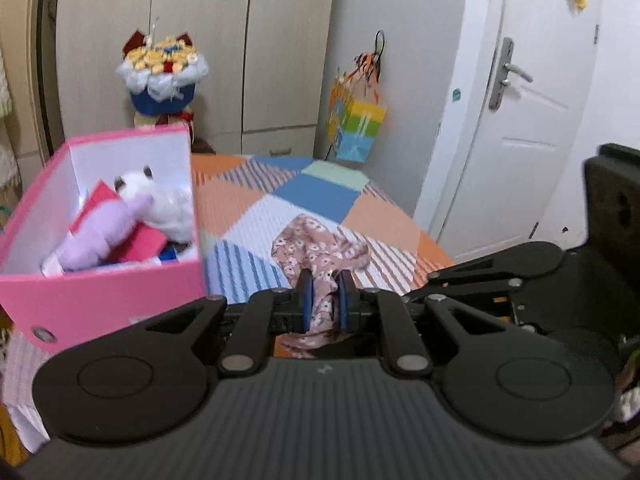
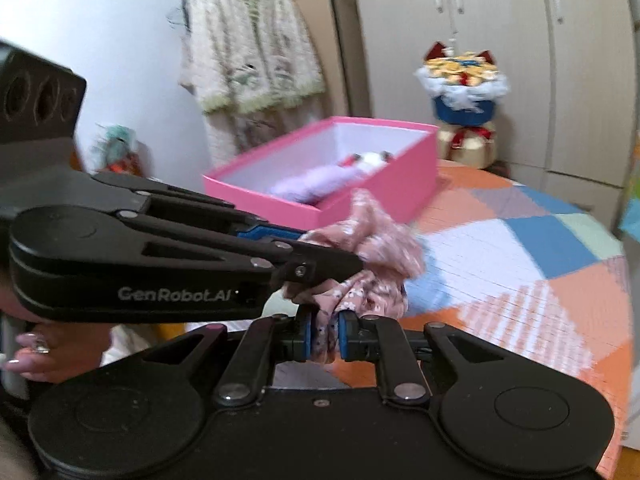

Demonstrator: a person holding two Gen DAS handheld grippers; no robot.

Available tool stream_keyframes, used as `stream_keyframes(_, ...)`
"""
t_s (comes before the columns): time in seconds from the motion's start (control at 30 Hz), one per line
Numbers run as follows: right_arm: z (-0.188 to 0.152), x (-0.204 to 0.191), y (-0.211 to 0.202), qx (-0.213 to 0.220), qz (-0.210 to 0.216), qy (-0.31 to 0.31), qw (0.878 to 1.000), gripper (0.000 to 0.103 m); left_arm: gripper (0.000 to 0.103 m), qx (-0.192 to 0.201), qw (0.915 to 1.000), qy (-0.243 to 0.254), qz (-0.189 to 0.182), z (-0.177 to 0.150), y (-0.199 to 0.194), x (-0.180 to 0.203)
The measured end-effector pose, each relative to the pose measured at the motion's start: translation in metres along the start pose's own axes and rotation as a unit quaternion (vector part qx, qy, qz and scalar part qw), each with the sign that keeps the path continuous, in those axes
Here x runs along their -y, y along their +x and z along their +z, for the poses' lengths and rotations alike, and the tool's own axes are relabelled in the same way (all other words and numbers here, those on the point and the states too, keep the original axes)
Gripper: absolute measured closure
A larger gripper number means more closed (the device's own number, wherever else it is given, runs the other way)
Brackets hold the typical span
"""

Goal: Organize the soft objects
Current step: 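Lift the scrunchie with both grippers and carry it over the pink box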

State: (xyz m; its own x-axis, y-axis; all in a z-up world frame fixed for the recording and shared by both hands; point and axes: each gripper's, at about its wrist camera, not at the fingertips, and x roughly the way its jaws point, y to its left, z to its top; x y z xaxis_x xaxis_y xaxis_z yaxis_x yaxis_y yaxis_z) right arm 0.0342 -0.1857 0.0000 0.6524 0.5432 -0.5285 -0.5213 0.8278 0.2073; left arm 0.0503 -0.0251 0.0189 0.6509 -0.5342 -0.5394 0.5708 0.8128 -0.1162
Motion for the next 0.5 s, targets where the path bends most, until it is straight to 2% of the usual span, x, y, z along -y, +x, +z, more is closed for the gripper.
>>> stream_keyframes(0.13,0.020,-0.009,0.005,0.021,0.015,-0.013,1.000,0.086,0.091,0.022,0.9995,0.015,0.014,0.014,-0.019,-0.012)
stream_keyframes(0.27,0.044,-0.013,0.020,0.038,0.026,-0.021,0.999,0.086,0.091,0.047,0.9975,0.027,0.044,0.026,-0.027,-0.026)
stream_keyframes(0.5,0.086,-0.004,0.077,0.055,0.030,-0.023,0.998,0.086,0.091,0.065,0.9928,-0.002,0.101,0.054,-0.010,-0.078)
